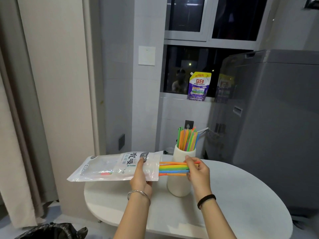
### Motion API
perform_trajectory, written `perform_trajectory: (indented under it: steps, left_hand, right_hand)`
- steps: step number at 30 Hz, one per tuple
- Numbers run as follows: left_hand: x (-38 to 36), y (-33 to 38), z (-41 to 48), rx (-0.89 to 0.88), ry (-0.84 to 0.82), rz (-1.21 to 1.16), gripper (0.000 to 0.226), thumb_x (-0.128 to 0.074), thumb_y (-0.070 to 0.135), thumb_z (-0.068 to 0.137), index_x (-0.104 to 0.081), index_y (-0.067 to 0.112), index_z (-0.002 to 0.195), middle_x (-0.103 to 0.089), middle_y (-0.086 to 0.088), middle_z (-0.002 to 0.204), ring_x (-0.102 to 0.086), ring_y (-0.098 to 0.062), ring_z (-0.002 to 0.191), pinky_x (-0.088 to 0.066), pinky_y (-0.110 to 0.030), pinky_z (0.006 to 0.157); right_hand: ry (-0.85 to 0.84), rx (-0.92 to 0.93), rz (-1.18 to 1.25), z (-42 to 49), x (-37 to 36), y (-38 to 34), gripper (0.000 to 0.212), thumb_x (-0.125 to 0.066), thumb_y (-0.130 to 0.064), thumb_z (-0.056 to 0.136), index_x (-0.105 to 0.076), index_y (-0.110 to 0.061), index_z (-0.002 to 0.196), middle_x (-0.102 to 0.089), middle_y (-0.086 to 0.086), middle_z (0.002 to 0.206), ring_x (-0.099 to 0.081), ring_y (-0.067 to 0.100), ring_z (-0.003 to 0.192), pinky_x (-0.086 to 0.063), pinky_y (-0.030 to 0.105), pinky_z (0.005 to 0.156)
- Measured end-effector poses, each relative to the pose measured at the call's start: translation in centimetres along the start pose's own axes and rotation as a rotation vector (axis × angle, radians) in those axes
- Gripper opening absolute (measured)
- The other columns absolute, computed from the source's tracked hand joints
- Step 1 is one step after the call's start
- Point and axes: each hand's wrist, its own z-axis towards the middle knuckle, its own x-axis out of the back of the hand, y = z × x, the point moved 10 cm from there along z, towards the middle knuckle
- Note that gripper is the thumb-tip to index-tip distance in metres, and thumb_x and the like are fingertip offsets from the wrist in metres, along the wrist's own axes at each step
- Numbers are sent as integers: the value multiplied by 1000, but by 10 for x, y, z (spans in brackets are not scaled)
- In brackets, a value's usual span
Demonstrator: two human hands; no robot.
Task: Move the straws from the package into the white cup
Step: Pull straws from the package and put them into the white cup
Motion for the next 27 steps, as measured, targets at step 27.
perform_trajectory:
  steps: [27]
  left_hand:
    - [-4,-18,-7,31,4,33,52,-64,10,90,-47,11,139,-58,-13,137,-61,-31,111,-51,-53,91]
  right_hand:
    - [-108,-82,-58,-8,-12,9,18,-61,-27,87,-65,-16,73,-63,-7,57,-59,5,50,-42,15,42]
